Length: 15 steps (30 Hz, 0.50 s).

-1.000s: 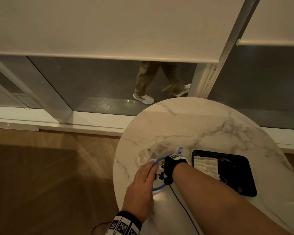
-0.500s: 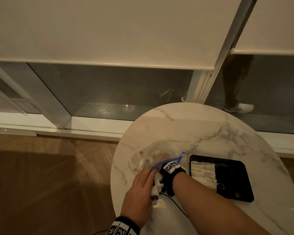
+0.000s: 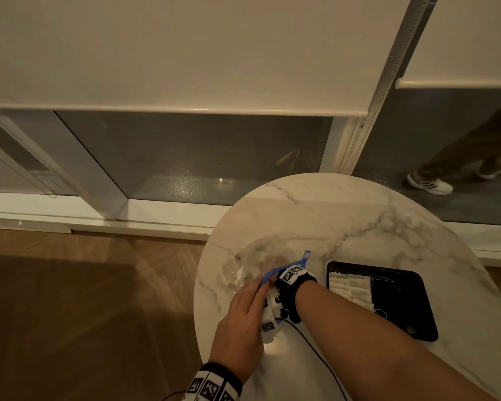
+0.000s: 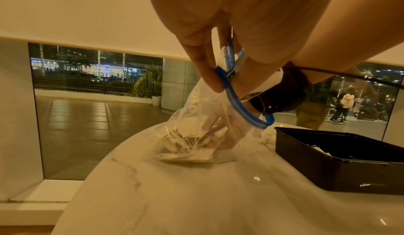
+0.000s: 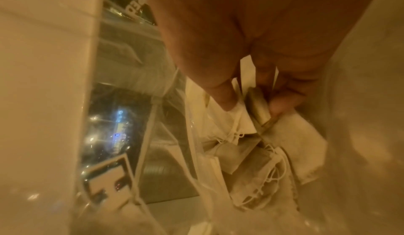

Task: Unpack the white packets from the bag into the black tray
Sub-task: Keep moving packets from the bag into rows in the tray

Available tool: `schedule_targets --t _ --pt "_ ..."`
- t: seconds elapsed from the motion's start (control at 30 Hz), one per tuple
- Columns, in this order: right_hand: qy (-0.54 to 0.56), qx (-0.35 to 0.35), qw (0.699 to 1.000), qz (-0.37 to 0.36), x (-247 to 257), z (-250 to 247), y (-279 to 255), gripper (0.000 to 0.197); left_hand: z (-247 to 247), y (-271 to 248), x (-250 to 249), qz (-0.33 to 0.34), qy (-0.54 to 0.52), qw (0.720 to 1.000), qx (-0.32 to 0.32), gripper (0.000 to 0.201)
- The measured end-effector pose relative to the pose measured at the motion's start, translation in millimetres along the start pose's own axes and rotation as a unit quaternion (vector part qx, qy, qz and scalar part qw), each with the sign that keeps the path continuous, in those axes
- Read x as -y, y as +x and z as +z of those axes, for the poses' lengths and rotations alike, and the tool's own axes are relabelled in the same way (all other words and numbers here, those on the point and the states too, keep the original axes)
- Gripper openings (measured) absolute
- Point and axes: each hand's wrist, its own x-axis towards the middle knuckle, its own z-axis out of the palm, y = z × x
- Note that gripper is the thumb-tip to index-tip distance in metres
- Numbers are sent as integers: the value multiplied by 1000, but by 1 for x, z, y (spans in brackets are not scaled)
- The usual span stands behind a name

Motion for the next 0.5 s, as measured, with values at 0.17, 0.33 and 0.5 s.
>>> schedule_targets --t 0.17,0.33,0.5 --pt "190 115 975 0 20 -6 -16 46 4 6 4 -2 -2 1000 -7 100" --pt "152 -44 984 -87 26 -8 -33 40 -4 10 4 -15 -29 999 -9 99" --pt "115 -20 990 -78 26 -10 -48 22 -5 14 9 -38 -28 998 -29 98"
